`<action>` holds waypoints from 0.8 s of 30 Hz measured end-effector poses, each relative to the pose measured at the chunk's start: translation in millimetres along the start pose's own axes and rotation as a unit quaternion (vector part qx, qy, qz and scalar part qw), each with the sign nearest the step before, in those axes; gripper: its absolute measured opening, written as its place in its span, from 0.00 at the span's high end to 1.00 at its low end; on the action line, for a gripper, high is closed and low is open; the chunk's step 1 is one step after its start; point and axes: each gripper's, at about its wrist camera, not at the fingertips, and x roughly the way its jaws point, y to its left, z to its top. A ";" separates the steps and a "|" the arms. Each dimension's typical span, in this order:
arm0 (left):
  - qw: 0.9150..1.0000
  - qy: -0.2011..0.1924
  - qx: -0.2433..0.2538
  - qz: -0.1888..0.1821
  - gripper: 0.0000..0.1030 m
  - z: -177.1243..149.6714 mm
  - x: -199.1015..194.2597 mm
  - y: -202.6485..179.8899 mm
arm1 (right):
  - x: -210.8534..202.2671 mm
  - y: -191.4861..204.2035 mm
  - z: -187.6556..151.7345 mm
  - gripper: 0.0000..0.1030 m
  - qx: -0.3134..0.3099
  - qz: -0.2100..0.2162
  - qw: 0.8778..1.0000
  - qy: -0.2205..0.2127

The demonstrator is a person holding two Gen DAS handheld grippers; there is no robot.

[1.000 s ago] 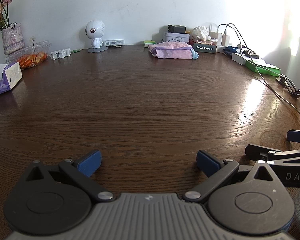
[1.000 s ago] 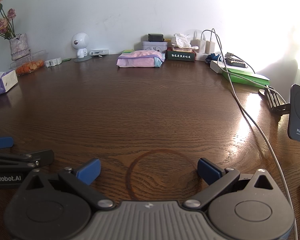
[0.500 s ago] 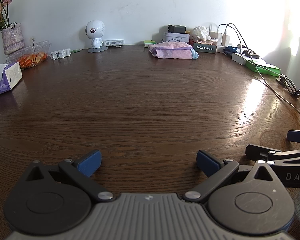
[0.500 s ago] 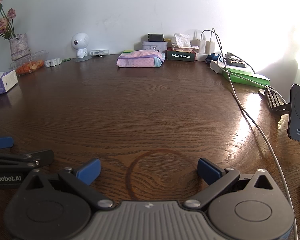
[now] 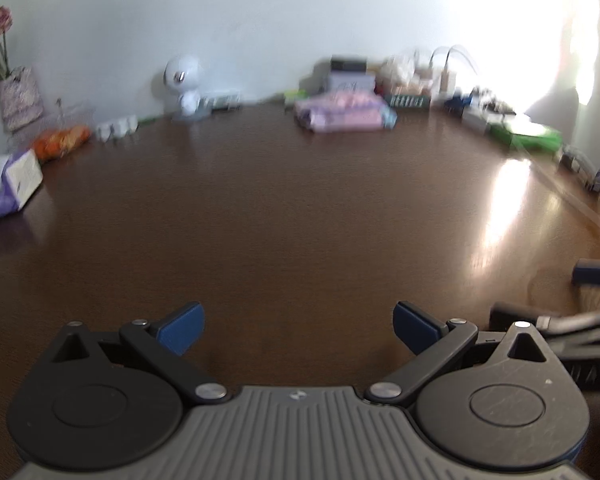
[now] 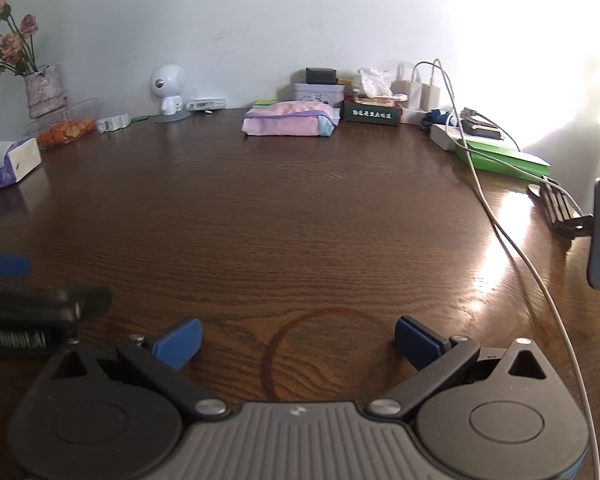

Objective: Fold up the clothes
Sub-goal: 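Reach both grippers to the folded pink-blue top and grasp its edge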

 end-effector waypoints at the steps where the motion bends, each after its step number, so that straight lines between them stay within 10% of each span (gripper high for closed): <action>1: 1.000 -0.006 0.001 -0.005 0.00 9.6 2.7 0.9 | -0.5 -4.1 5.7 0.01 0.008 0.003 1.000 -0.002; 13: 0.998 -0.060 0.032 -0.003 0.00 154.2 141.1 9.9 | 65.1 -64.6 133.8 0.00 0.023 0.112 0.991 -0.065; 24: 0.981 -0.060 0.182 -0.037 0.02 192.9 253.7 -17.8 | 215.2 -67.1 239.5 0.11 -0.133 0.044 0.989 -0.057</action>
